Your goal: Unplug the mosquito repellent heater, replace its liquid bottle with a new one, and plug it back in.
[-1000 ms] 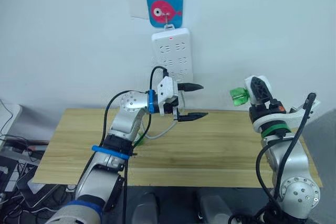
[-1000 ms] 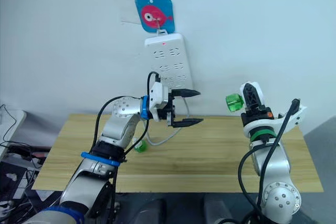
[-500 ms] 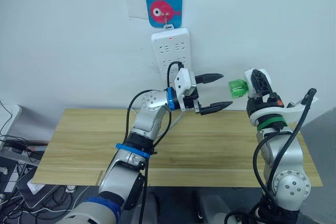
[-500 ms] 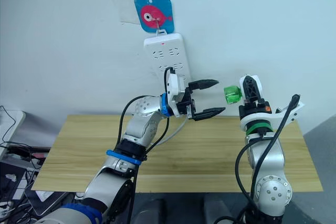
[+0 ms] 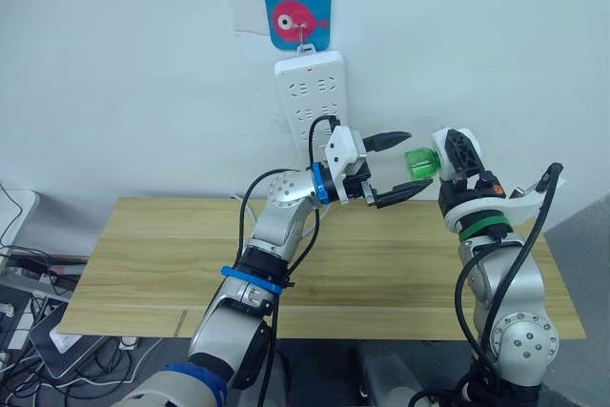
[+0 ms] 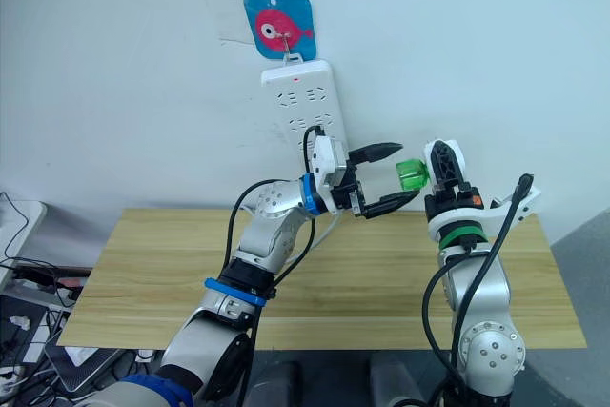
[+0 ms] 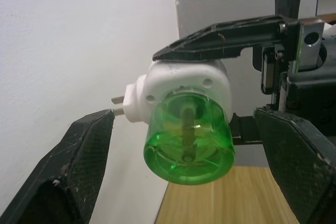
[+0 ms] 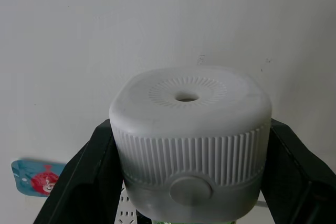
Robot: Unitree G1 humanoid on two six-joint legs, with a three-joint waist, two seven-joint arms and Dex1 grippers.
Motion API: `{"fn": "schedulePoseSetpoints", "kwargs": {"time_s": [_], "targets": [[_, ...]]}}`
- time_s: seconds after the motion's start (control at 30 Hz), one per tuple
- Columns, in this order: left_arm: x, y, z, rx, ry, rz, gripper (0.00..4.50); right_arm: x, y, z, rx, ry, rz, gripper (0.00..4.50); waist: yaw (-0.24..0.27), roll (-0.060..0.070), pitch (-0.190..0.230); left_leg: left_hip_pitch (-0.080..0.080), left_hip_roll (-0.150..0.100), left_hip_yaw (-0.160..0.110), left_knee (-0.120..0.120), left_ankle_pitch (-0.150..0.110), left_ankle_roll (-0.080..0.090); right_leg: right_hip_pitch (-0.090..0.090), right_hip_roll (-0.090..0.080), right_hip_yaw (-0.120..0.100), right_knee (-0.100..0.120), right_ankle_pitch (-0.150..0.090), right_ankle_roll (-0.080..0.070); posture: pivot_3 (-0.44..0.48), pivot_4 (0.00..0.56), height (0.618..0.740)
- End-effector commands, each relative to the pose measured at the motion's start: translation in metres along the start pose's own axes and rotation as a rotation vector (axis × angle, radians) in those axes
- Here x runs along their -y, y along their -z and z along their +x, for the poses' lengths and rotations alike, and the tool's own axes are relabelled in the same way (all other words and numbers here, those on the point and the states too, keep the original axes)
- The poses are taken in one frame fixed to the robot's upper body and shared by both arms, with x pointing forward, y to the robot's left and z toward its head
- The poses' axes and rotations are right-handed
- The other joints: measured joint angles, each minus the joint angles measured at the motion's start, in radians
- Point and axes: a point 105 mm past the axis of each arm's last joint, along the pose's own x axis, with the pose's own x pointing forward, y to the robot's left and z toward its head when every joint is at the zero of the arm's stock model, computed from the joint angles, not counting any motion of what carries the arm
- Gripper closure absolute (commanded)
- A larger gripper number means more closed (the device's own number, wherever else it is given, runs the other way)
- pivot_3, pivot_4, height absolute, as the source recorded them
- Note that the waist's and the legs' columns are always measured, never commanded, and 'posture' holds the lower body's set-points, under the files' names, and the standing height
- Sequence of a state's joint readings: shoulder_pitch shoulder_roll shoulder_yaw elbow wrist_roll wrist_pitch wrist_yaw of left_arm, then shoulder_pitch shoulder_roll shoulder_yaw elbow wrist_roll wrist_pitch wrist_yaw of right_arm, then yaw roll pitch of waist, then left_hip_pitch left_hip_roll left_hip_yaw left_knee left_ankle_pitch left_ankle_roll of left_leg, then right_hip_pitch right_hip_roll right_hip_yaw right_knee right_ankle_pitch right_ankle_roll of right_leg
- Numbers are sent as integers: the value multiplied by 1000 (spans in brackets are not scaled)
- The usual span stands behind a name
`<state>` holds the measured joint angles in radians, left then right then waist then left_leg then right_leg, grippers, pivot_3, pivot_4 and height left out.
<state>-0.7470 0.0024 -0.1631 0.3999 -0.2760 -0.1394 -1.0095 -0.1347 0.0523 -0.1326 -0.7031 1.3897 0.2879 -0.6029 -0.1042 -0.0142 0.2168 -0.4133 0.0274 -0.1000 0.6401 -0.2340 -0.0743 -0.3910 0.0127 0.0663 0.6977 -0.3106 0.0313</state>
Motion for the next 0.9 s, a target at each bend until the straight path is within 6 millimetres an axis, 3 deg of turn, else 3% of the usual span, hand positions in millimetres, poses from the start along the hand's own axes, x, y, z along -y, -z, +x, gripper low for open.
{"fn": "schedulePoseSetpoints", "kwargs": {"time_s": [0.03, 0.9], "targets": [[-1, -10, 7, 35, 1, 32, 43, -16, -3, -7, 10, -84, 15, 1467, 0, 0, 0, 0, 0, 0, 0, 0, 0, 0, 0, 0, 0, 0, 0, -112, 182, 740], [6, -2, 11, -1, 24, 19, 43, -21, 4, -8, -21, -117, 16, 1467, -4, 0, 0, 0, 0, 0, 0, 0, 0, 0, 0, 0, 0, 0, 0, -120, 184, 740]]}}
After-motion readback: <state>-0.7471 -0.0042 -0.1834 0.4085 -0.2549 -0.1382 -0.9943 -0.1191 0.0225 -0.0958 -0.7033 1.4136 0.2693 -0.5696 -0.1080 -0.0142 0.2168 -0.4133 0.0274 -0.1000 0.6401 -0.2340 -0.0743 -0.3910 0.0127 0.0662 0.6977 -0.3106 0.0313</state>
